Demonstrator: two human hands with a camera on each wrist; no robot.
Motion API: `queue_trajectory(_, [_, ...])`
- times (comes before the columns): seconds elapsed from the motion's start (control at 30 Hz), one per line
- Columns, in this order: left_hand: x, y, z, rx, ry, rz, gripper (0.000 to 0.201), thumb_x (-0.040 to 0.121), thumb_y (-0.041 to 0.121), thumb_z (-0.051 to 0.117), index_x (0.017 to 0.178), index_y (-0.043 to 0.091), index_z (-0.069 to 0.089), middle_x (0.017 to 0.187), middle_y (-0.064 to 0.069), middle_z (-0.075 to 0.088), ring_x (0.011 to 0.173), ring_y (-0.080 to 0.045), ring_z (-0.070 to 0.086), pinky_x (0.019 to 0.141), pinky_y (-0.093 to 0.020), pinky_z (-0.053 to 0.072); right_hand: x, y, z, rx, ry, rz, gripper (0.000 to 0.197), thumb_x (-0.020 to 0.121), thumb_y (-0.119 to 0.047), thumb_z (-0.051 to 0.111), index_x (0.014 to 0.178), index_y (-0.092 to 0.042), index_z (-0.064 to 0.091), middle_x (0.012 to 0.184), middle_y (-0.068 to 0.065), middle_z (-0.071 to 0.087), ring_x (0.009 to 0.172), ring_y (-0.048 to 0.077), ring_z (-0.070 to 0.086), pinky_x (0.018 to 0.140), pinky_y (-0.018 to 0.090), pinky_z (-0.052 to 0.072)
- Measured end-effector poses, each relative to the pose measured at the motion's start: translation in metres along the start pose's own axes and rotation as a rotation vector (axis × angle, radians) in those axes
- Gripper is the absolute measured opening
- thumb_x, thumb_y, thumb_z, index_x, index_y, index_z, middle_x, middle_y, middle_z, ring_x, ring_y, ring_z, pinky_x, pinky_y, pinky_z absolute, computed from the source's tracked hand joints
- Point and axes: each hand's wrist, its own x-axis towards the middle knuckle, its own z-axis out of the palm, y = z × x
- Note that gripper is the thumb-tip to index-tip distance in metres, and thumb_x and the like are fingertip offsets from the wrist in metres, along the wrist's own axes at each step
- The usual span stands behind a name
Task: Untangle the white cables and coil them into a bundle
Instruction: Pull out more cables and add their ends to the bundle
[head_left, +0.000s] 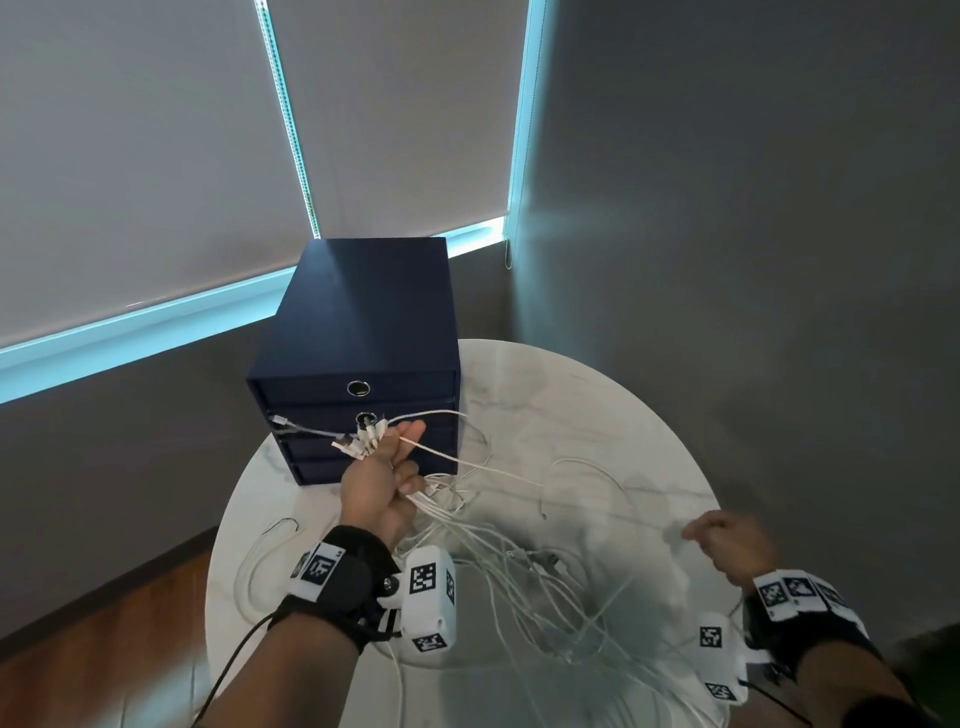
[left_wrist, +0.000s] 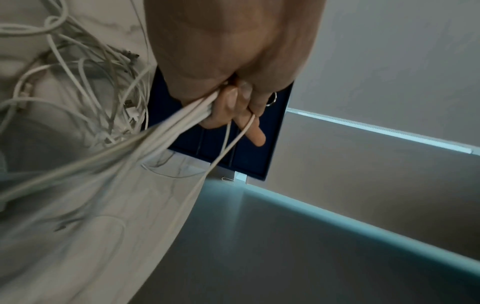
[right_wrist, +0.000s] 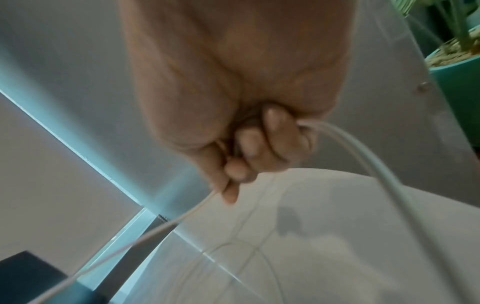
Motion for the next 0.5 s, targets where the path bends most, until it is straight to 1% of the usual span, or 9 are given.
queue_trajectory(0.03, [-0.003,-0.004,0.002,0.032,-0.027,0.0,0.019,0.104,0.019,0.05,0.101,0.006,0.063,0.101,-0.006,0.075,0.037,-0.004,0.029,0.034,-0.016,0.029,0.001,-0.004,0.003,0.0,0.052,-0.02,0.01,0.083,-0.003,0.066,0.077,-0.003,0.074,0.056,0.002,0.055,0.046,0.014,0.041,0.043,0.017,0.029])
queue_trajectory(0.1, [-0.012,-0.013,0.009,0.127,-0.104,-0.014,0.02,0.103,0.019,0.052,0.106,0.003,0.064,0.103,-0.009,0.076,0.039,-0.004,0.029,0.036,-0.017,0.028,-0.003,-0.023,0.014,0.001,0.043,-0.093,0.012,0.087,-0.008,0.064,0.078,-0.013,0.072,0.065,0.004,0.061,0.046,0.008,0.047,0.046,0.019,0.033])
queue_trajectory(0.17, [-0.02,-0.023,0.016,0.239,-0.189,-0.034,0.022,0.102,0.018,0.053,0.109,0.001,0.065,0.106,-0.013,0.076,0.04,-0.004,0.029,0.038,-0.017,0.025,-0.018,-0.051,0.031,0.085,-0.036,-0.215,0.017,0.089,-0.003,0.06,0.092,-0.016,0.07,0.069,0.004,0.061,0.038,0.0,0.049,0.038,0.015,0.036])
queue_trajectory(0.2, [-0.024,-0.027,0.02,0.294,-0.221,-0.04,0.022,0.102,0.018,0.054,0.11,0.0,0.065,0.107,-0.014,0.076,0.041,-0.005,0.028,0.039,-0.017,0.024,-0.031,-0.069,0.039,0.131,-0.093,-0.287,0.022,0.089,-0.002,0.059,0.102,-0.017,0.069,0.073,0.003,0.061,0.04,-0.002,0.051,0.037,0.011,0.035])
queue_trajectory(0.27, [-0.028,-0.036,0.024,0.398,-0.255,-0.032,0.024,0.101,0.019,0.055,0.111,0.0,0.066,0.105,-0.013,0.076,0.043,-0.006,0.025,0.041,-0.019,0.022,-0.058,-0.1,0.056,0.2,-0.249,-0.41,0.023,0.093,-0.01,0.059,0.11,-0.022,0.069,0.087,0.003,0.066,0.054,0.0,0.058,0.037,0.018,0.039])
queue_trajectory(0.33, [-0.031,-0.044,0.025,0.48,-0.274,0.003,0.024,0.1,0.02,0.059,0.109,0.0,0.07,0.082,-0.006,0.073,0.045,-0.007,0.024,0.042,-0.021,0.021,-0.081,-0.121,0.074,0.219,-0.413,-0.482,0.016,0.092,-0.023,0.064,0.106,-0.024,0.072,0.099,-0.002,0.07,0.074,0.011,0.067,0.041,0.024,0.044])
queue_trajectory(0.37, [-0.032,-0.047,0.025,0.51,-0.279,0.022,0.023,0.098,0.02,0.061,0.107,0.002,0.072,0.07,-0.002,0.063,0.046,-0.008,0.025,0.042,-0.021,0.022,-0.091,-0.128,0.082,0.204,-0.485,-0.49,0.015,0.09,-0.028,0.067,0.103,-0.023,0.073,0.1,-0.003,0.071,0.078,0.015,0.069,0.044,0.025,0.046])
queue_trajectory(0.43, [-0.034,-0.051,0.026,0.542,-0.278,0.044,0.021,0.097,0.019,0.063,0.105,0.004,0.076,0.063,-0.001,0.051,0.047,-0.008,0.029,0.042,-0.022,0.024,-0.107,-0.137,0.097,0.184,-0.596,-0.482,0.014,0.091,-0.027,0.067,0.098,-0.016,0.073,0.09,0.0,0.072,0.065,0.012,0.068,0.045,0.024,0.048])
queue_trajectory(0.5, [-0.036,-0.053,0.027,0.533,-0.277,0.039,0.021,0.097,0.018,0.063,0.106,0.003,0.076,0.058,0.0,0.045,0.047,-0.009,0.029,0.041,-0.021,0.023,-0.117,-0.143,0.106,0.255,-0.646,-0.487,0.015,0.096,-0.014,0.059,0.088,-0.008,0.07,0.067,-0.004,0.069,0.048,0.001,0.059,0.043,0.016,0.044])
